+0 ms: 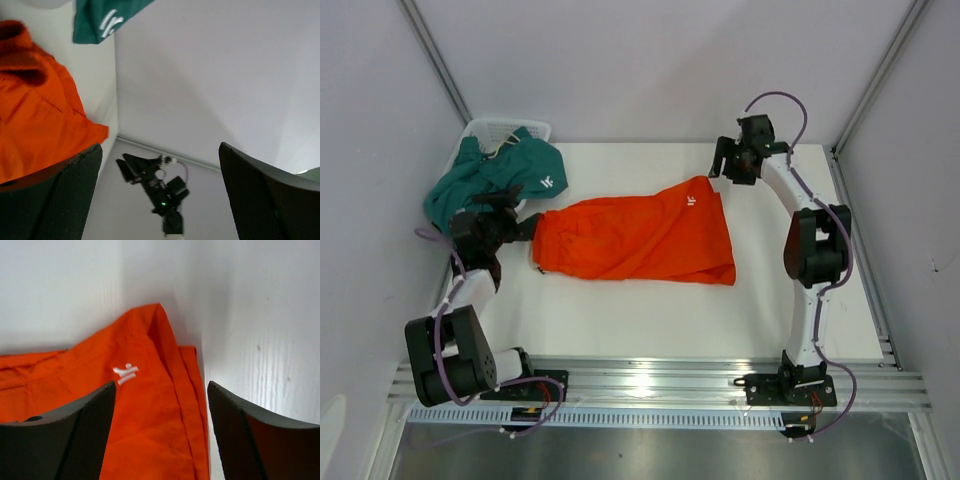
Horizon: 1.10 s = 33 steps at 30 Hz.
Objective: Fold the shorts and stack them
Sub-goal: Fold the shorts
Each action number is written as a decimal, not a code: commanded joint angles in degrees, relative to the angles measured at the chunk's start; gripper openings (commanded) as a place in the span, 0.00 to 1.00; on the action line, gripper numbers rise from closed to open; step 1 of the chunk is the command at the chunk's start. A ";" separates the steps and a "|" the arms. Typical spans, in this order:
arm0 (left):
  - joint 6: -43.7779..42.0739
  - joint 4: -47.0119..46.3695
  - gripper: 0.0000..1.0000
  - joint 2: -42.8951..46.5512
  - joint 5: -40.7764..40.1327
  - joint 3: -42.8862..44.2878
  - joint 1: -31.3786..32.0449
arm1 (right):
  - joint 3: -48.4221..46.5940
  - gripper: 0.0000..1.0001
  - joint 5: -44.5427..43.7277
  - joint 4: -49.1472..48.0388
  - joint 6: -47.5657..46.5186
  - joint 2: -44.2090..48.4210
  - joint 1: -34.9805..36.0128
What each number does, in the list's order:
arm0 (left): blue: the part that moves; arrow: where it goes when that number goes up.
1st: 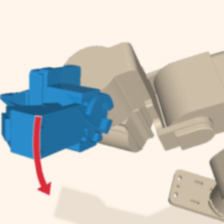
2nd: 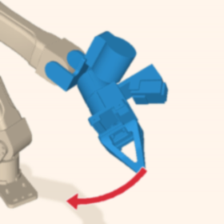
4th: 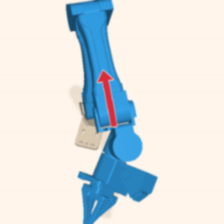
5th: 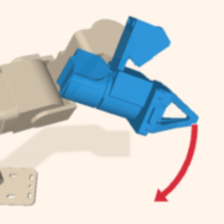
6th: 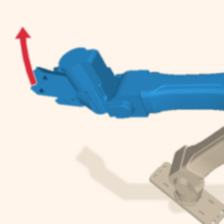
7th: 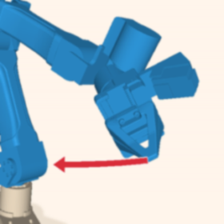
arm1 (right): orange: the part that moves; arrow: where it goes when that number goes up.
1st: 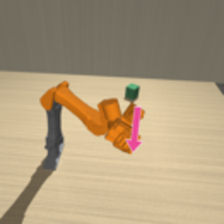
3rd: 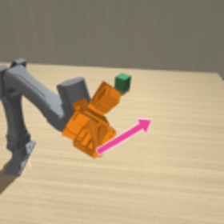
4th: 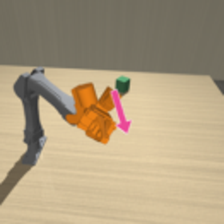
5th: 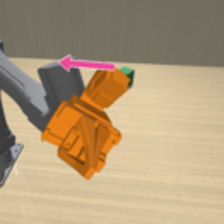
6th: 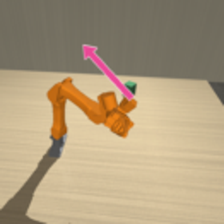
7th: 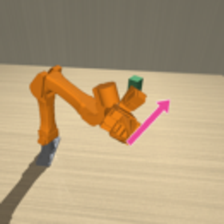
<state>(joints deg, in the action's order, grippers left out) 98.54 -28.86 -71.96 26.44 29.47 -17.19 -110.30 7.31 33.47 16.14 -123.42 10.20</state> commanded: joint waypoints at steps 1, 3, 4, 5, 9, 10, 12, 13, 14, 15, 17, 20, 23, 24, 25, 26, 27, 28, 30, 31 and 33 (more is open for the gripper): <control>-17.71 12.66 0.99 0.34 6.42 10.50 -0.48 | 6.02 0.76 0.77 -0.69 0.38 8.62 -0.97; -27.11 22.24 0.99 -0.02 7.84 15.23 -0.39 | 10.35 0.74 1.21 -0.78 0.64 12.31 -0.97; -30.05 24.36 0.99 0.16 8.45 15.96 -0.39 | 15.59 0.70 2.00 -2.78 0.82 13.63 -1.05; -32.60 26.38 0.99 0.33 8.63 16.40 -0.30 | 18.25 0.69 2.18 -4.11 1.00 15.99 -0.97; -46.64 36.58 0.99 -0.45 6.44 19.74 -0.04 | 26.53 0.61 3.59 -8.51 1.87 17.60 -1.14; -48.51 40.08 0.99 -1.15 4.96 21.75 0.14 | 26.80 0.58 4.20 -8.16 1.88 17.16 -1.14; -53.42 42.30 0.98 -3.87 4.15 23.51 0.75 | 28.47 0.55 4.20 -7.20 1.88 16.80 -0.79; -55.02 45.79 0.98 -4.76 3.28 24.31 1.02 | 29.87 0.54 3.68 -7.72 2.05 17.41 -0.62; -56.34 47.13 0.98 -5.63 0.92 27.45 1.11 | 33.36 0.54 3.33 -8.16 2.57 18.29 -0.53; -58.79 48.19 0.98 -7.04 -0.06 28.35 1.19 | 35.48 0.55 2.98 -8.60 3.01 20.65 -0.35; -60.57 50.91 0.98 -8.10 -4.00 31.42 1.19 | 39.88 0.57 2.62 -10.88 3.63 23.47 -0.35; -61.80 51.97 0.98 -9.86 -5.87 33.19 1.28 | 46.30 0.59 1.13 -10.80 4.77 27.34 -0.26; -61.45 52.41 0.99 -11.44 -6.48 35.12 1.28 | 50.79 0.59 1.65 -11.58 4.95 29.37 -0.09; -61.54 52.59 0.98 -11.71 -7.18 36.34 1.54 | 51.84 0.58 2.09 -12.11 5.13 29.81 -0.09; -61.54 52.94 0.98 -12.06 -7.71 36.62 1.72 | 53.59 0.56 2.79 -12.81 5.48 30.86 0.17; -61.37 53.21 0.98 -12.32 -8.06 36.97 1.81 | 54.39 0.55 3.23 -13.52 5.57 31.21 0.17; -61.19 52.69 0.98 -12.32 -8.33 37.06 2.24 | 55.10 0.53 3.67 -14.04 5.74 31.65 0.09; -61.10 52.33 0.98 -12.32 -8.42 37.15 2.51 | 55.80 0.53 4.20 -14.57 5.92 31.83 0.26; -61.10 52.33 0.98 -12.59 -9.29 37.41 3.65 | 55.81 0.52 4.99 -15.02 5.83 31.40 0.44; -61.01 52.42 0.98 -12.85 -9.91 37.58 3.92 | 55.63 0.50 5.25 -15.28 5.83 31.13 0.61; -60.93 52.42 0.98 -13.11 -9.82 37.50 4.27 | 55.46 0.46 5.26 -15.63 5.74 30.96 0.88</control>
<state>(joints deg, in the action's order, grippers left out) 38.92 23.29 -84.55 18.15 64.53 -14.00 -54.59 11.20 21.23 21.41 -93.43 10.41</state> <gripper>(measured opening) 0.983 0.472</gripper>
